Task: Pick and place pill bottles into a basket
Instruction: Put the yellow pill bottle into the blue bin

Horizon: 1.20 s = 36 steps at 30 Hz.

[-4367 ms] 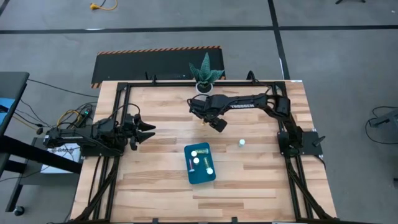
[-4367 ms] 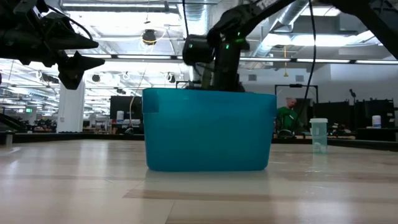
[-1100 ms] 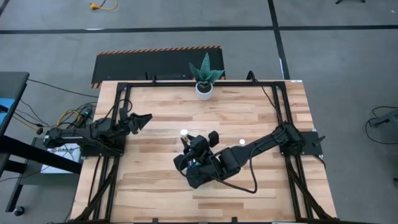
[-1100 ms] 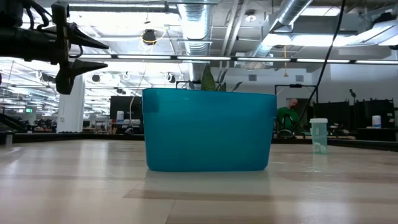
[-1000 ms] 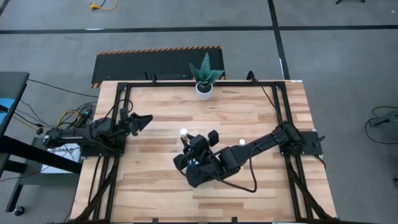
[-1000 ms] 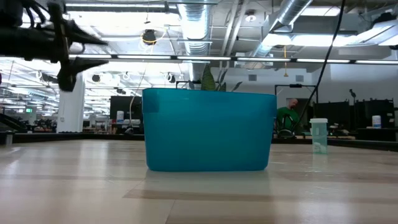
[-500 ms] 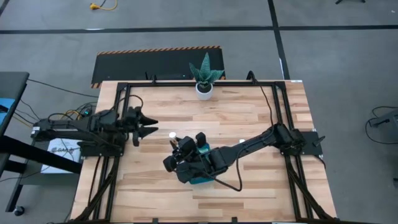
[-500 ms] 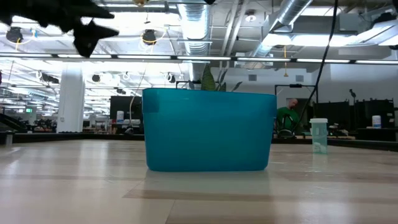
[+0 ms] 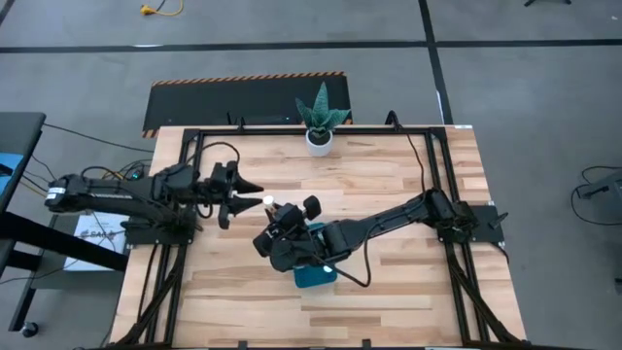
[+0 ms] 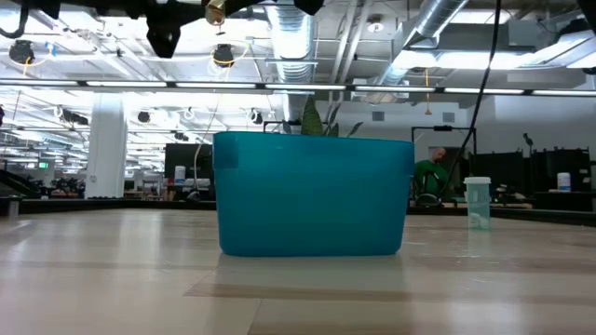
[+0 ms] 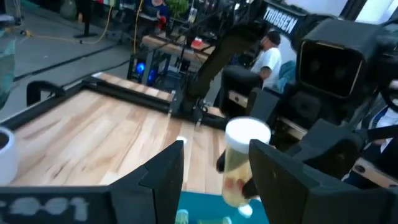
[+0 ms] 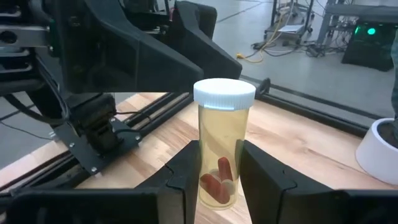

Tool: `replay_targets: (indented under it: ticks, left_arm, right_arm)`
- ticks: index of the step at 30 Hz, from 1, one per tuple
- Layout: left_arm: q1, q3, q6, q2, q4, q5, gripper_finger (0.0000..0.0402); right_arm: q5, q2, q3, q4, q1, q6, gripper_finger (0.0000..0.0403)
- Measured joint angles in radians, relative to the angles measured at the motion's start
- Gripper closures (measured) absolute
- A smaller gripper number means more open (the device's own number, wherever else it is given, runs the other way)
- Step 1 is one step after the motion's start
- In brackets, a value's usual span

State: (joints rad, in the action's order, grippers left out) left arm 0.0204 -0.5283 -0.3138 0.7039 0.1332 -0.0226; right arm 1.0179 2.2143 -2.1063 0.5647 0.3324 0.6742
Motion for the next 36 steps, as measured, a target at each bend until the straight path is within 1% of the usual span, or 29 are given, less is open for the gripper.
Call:
replay_targets:
  ticks: [5,7,11,15,18,27,30,36]
  left_arm:
    - [0.002,-0.022,0.004,0.031,-0.003,-0.022,0.0232]
    - [0.001,-0.024,0.001,0.038,-0.002,-0.046,0.0232]
    - [0.000,-0.022,-0.011,0.052,-0.004,-0.069,0.0232]
    - [0.000,-0.023,-0.011,0.052,0.030,-0.070,0.0232]
    - [0.000,-0.022,-0.011,0.052,0.057,-0.062,0.0232]
    - [0.000,-0.022,-0.011,0.068,0.053,-0.050,0.0234]
    - [0.000,-0.022,-0.011,0.069,0.062,-0.047,0.0247]
    - [0.001,-0.021,0.013,0.069,0.080,-0.040,0.0304]
  right_arm:
    - [0.002,0.000,0.000,0.002,-0.012,-0.002,0.0310]
    - [0.001,0.000,0.000,-0.008,-0.016,-0.008,0.0310]
    - [0.003,0.000,0.000,-0.048,-0.027,-0.074,0.0310]
    - [-0.011,0.000,0.000,-0.099,-0.034,-0.122,0.0310]
    - [-0.021,0.000,0.000,-0.103,-0.034,-0.125,0.0310]
    - [-0.022,0.000,0.000,-0.102,-0.034,-0.126,0.0310]
    - [-0.022,0.000,0.000,-0.102,-0.034,-0.126,0.0310]
    - [-0.019,0.000,0.000,-0.103,-0.034,-0.124,0.0310]
